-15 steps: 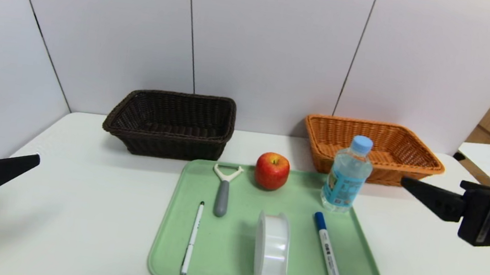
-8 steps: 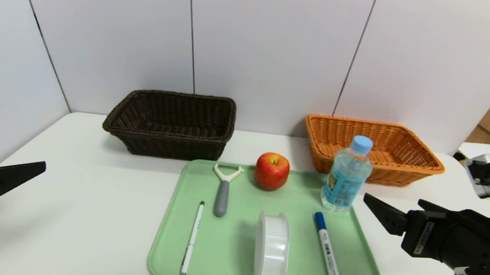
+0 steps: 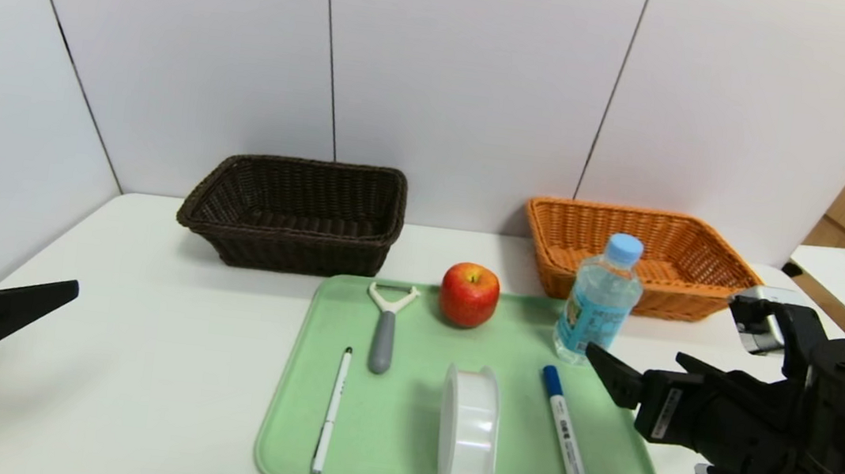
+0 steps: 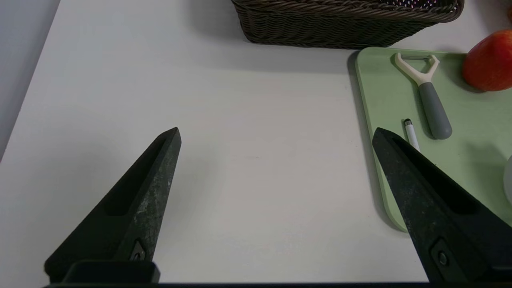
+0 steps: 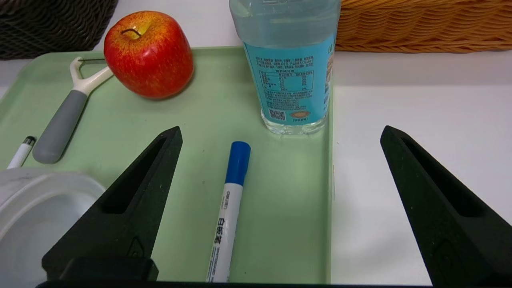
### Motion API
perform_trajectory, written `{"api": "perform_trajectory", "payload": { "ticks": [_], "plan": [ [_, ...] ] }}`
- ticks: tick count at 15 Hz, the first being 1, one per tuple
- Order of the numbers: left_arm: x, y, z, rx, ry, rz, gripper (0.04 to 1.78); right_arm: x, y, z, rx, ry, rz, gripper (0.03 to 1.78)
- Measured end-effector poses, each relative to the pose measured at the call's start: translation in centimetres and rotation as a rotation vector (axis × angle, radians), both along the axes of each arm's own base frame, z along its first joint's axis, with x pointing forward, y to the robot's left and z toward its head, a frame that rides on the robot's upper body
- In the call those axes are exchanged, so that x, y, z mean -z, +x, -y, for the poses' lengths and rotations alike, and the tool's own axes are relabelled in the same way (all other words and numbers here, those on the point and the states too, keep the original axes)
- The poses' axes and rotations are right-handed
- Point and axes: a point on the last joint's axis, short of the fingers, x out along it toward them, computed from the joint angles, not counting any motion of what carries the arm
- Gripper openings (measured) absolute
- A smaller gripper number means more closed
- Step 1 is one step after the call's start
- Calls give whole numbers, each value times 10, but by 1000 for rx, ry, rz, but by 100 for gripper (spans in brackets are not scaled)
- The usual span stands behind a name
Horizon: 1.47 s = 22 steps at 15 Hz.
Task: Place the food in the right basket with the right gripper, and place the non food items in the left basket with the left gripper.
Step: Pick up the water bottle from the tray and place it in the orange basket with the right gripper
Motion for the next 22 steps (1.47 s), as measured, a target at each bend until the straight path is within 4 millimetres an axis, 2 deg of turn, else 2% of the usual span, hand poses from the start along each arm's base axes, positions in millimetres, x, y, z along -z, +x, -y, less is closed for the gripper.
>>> {"api": "perform_trajectory", "payload": {
  "ticks": [15,22],
  "plan": [
    [1,-3,0,-1,5,2,169,35,52,-20,67,-39,94,171],
    [5,-1,0,1,5,-16,169,43,74,-22,101,-35,110,171]
  ]
}}
